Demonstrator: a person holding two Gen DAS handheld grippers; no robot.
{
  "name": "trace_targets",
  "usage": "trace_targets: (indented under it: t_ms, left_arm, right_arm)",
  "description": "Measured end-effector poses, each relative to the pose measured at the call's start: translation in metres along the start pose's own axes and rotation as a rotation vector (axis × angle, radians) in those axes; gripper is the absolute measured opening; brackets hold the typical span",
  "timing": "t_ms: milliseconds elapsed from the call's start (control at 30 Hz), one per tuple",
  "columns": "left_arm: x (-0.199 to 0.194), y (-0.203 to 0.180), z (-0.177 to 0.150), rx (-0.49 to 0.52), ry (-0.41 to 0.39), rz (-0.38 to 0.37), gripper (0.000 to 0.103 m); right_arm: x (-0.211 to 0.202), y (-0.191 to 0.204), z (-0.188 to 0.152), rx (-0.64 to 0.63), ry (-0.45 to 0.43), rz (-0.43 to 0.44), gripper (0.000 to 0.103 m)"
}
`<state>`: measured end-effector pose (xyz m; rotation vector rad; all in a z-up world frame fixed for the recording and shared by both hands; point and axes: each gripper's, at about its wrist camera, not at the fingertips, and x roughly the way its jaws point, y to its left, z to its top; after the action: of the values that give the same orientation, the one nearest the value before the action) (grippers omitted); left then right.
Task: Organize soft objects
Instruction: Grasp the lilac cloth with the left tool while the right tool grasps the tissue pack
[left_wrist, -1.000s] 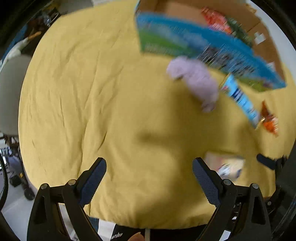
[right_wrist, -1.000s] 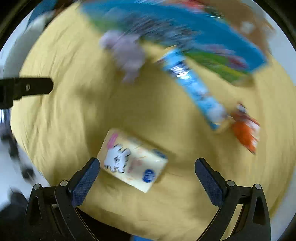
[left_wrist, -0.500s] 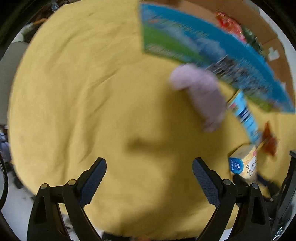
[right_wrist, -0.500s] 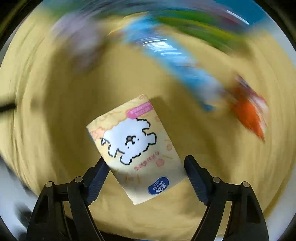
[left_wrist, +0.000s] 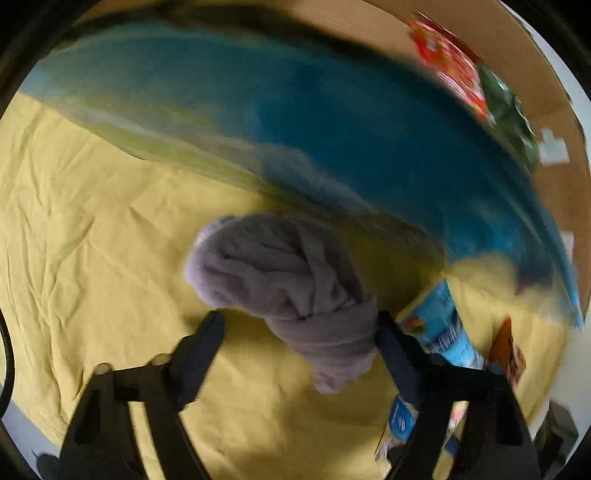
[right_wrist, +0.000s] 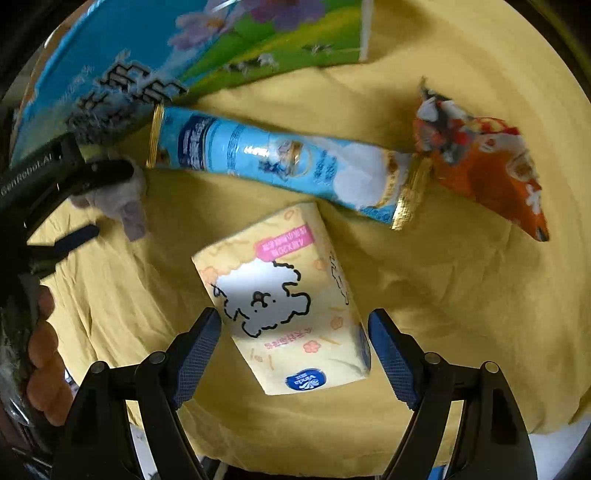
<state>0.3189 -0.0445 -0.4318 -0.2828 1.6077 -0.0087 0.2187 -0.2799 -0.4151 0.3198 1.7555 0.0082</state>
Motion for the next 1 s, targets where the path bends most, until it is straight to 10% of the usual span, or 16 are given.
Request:
trace_targets:
  t_ms: [167,433,567,800,900,1000]
  left_arm:
    - [-0.005,-0.006,-0.027,0.109,0.047,-0.005,0.035]
    - [-0.018,0.021,-0.045,0.096,0.079,-0.034,0.038]
    - [-0.034,0.041,-0.031,-0.012,0.001,-0.123,0.061]
    - [-0.006,0.018,0.016,0.003,-0.021,-0.094,0.063]
    - [-0.002,0.017,0.017,0.02,-0.06,-0.069,0.035]
    - [-0.004,0.014,0.006,0.099,-0.044,-0.038,0.034]
  right_arm:
    - [0.01,0.01,-0.019,-0.04,0.017,-0.046,0.075]
    - [0.017,0.024,-0.037,-0.071,0.02,-0.032,0.073]
    - [0.008,0.012,-0.024,-0.024,0.002,0.01,0.073]
    - [0.004,-0.005,-0.006,-0.006,0.014,0.007,0.073]
    - [0.007,0.0,-0.002,-0.009,0.025,-0.012,0.071]
    - [0.006,0.007,-0.008,-0.015,0.016,-0.032,0.068]
